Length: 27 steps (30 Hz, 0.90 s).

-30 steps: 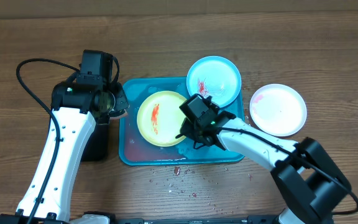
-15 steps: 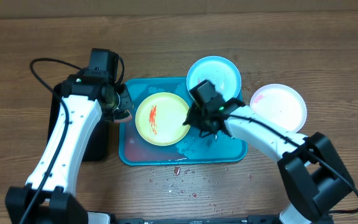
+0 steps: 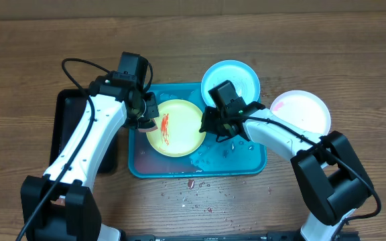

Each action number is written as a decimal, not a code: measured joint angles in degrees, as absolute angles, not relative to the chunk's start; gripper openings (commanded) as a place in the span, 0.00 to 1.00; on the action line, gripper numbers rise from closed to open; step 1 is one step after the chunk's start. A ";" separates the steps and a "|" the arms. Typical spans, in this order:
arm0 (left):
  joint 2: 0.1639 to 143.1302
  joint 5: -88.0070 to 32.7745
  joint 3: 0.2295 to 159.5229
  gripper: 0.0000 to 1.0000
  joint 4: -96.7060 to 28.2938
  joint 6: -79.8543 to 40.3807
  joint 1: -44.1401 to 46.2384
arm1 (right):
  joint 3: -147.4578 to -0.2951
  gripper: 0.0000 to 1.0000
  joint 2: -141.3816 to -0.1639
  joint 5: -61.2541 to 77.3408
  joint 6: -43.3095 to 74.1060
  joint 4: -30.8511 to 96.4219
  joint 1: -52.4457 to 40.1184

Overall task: Clean dirty plates on tray and stack at the side
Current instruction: 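Bring the sponge with the left gripper onto the yellow plate and scrub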

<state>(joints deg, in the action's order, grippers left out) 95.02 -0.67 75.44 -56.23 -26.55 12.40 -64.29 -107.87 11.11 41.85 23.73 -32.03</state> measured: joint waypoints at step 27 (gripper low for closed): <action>105.32 0.23 74.04 0.04 -46.52 -19.05 12.40 | -64.55 0.04 -110.45 13.76 47.99 24.21 -34.54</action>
